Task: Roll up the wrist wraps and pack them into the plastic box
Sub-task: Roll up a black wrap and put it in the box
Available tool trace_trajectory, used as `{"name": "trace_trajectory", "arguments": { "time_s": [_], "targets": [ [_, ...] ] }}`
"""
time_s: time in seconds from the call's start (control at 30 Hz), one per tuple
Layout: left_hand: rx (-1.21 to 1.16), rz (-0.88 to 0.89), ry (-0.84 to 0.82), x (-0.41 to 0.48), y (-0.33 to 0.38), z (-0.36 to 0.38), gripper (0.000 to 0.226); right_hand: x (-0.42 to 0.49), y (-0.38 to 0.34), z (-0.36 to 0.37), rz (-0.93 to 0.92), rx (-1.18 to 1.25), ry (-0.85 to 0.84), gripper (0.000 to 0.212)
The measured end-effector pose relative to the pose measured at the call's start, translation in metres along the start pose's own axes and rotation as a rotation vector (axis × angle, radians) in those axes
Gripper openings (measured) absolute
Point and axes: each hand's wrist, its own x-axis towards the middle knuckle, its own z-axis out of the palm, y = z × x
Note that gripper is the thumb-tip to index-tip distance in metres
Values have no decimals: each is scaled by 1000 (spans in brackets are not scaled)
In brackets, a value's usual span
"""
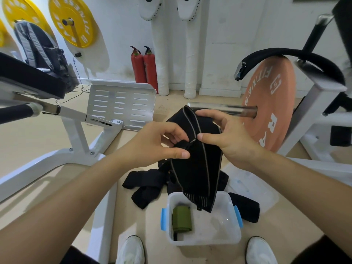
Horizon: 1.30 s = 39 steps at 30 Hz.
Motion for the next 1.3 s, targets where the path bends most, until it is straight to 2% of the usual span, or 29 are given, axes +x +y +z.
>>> {"name": "trace_trajectory", "arguments": {
  "time_s": [0.13,0.3,0.47,0.6,0.73,0.83,1.07,1.17,1.27,1.3],
  "targets": [
    [-37,-26,-57,-2,0,1,26,-1,3,0,9,-4,-5,55],
    [13,-32,9,-3,-6,0,16,2,10,-3,13,-66,-3,56],
    [-189,-127,243,-4,-10,-13,17,10,30,-18,107,-283,-32,56],
    [-242,-194,410,-5,-14,-21,19,11,39,-26,142,-405,-102,54],
    [-369,-240,362,-4,-13,-20,17,15,37,-31,88,-394,22,48],
    [-378,-262,252,-4,-13,-14,16,14,18,-25,10,-367,84,52],
    [-308,-242,73,0,-4,-3,13,-6,-4,16,-26,-355,-186,63],
    [-302,-231,101,-1,-3,-1,12,-6,4,29,16,-173,-180,56],
    [-358,-256,204,-2,-1,-4,6,-3,8,37,3,-117,-51,50],
    [-386,-273,213,-3,-2,-6,18,-1,8,39,-3,-117,-5,48]
  ]
}}
